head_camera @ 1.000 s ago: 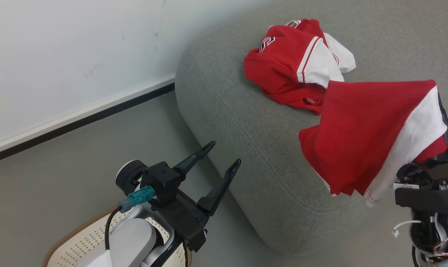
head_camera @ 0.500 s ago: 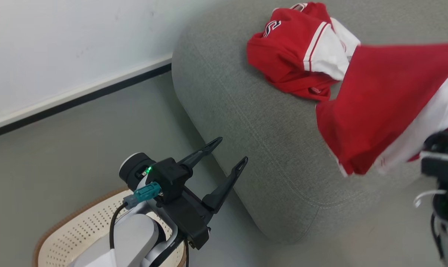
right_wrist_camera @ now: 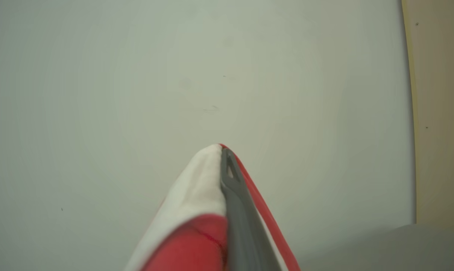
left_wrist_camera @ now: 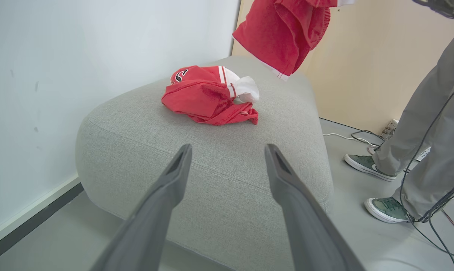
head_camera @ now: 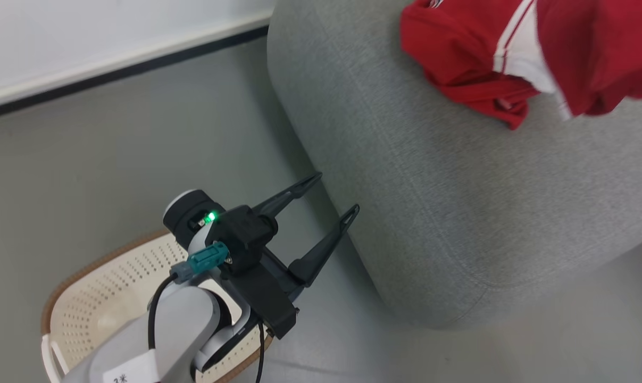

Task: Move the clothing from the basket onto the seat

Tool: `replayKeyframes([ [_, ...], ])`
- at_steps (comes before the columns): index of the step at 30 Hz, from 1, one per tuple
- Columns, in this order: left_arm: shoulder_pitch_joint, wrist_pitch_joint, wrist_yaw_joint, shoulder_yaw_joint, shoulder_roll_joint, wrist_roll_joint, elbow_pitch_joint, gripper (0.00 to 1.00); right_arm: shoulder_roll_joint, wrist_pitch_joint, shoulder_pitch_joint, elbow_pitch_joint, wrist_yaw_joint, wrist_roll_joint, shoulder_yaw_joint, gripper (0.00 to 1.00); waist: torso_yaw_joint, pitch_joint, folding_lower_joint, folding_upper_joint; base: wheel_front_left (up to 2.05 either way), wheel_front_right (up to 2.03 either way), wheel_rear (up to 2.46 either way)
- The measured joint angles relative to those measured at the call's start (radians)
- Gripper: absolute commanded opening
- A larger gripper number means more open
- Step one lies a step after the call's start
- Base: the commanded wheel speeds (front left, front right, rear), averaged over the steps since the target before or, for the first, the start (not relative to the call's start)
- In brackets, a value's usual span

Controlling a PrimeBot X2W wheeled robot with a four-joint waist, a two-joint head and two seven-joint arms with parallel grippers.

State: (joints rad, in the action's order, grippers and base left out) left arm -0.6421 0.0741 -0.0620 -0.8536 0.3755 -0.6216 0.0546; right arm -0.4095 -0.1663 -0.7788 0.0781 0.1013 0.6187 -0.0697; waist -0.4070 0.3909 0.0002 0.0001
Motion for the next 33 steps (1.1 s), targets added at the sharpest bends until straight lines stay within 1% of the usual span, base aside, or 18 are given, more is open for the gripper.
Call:
replayKeyframes([
  [9, -0.058, -0.021, -0.008, 0.01, 0.016, 0.012, -0.032, 1.0, -0.111, 0.053, -0.175, 0.197, -0.002, -0.002, -0.06, 0.0, 0.062, 0.112, 0.0001, 0.0001, 0.0, 0.0, 0.0],
  [15, -0.081, -0.029, -0.009, 0.025, 0.04, 0.014, -0.043, 1.0, -0.145, 0.077, -0.274, 0.315, -0.036, -0.032, -0.067, 0.0, 0.111, 0.184, 0.0001, 0.0, 0.0, 0.0, 0.0],
  [17, -0.092, -0.029, -0.01, 0.03, 0.046, 0.015, -0.045, 1.0, -0.146, 0.086, -0.285, 0.34, -0.049, -0.056, -0.046, 0.0, 0.125, 0.207, 0.0001, 0.0, 0.0, 0.0, 0.0],
  [22, -0.112, -0.028, -0.015, 0.039, 0.05, 0.016, -0.046, 1.0, -0.122, 0.096, -0.312, 0.413, -0.053, -0.1, 0.033, 0.0, 0.157, 0.263, 0.0001, 0.0001, 0.0, 0.0, 0.0],
  [23, -0.112, -0.028, -0.015, 0.039, 0.05, 0.016, -0.046, 1.0, -0.122, 0.096, -0.312, 0.413, -0.053, -0.1, 0.033, 0.0, 0.157, 0.263, 0.0001, 0.0001, 0.0, 0.0, 0.0],
  [24, -0.114, -0.027, -0.018, 0.042, 0.051, 0.016, -0.042, 1.0, -0.113, 0.098, -0.318, 0.438, -0.053, -0.117, 0.054, 0.0, 0.162, 0.271, 0.0001, 0.0001, 0.0, 0.0, 0.0],
  [25, -0.115, -0.019, -0.018, 0.042, 0.049, 0.016, -0.026, 1.0, -0.1, 0.11, -0.319, 0.488, -0.053, -0.137, 0.086, 0.0, 0.175, 0.284, 0.0001, 0.0001, 0.0, 0.0, 0.0],
  [26, -0.115, -0.019, -0.018, 0.042, 0.049, 0.016, -0.026, 1.0, -0.1, 0.11, -0.319, 0.488, -0.053, -0.137, 0.086, 0.0, 0.175, 0.284, 0.0001, 0.0001, 0.0, 0.0, 0.0],
  [32, -0.115, 0.007, -0.019, 0.045, 0.046, 0.016, 0.007, 1.0, -0.1, 0.149, -0.307, 0.621, -0.051, -0.174, 0.128, 0.0, 0.2, 0.281, -0.0001, 0.0, 0.0, 0.0, 0.0],
  [33, -0.114, 0.008, -0.019, 0.046, 0.045, 0.015, 0.011, 1.0, -0.1, 0.157, -0.301, 0.64, -0.051, -0.174, 0.132, 0.07, 0.201, 0.277, -0.0001, 0.0, 0.0, 0.0, 0.0],
])
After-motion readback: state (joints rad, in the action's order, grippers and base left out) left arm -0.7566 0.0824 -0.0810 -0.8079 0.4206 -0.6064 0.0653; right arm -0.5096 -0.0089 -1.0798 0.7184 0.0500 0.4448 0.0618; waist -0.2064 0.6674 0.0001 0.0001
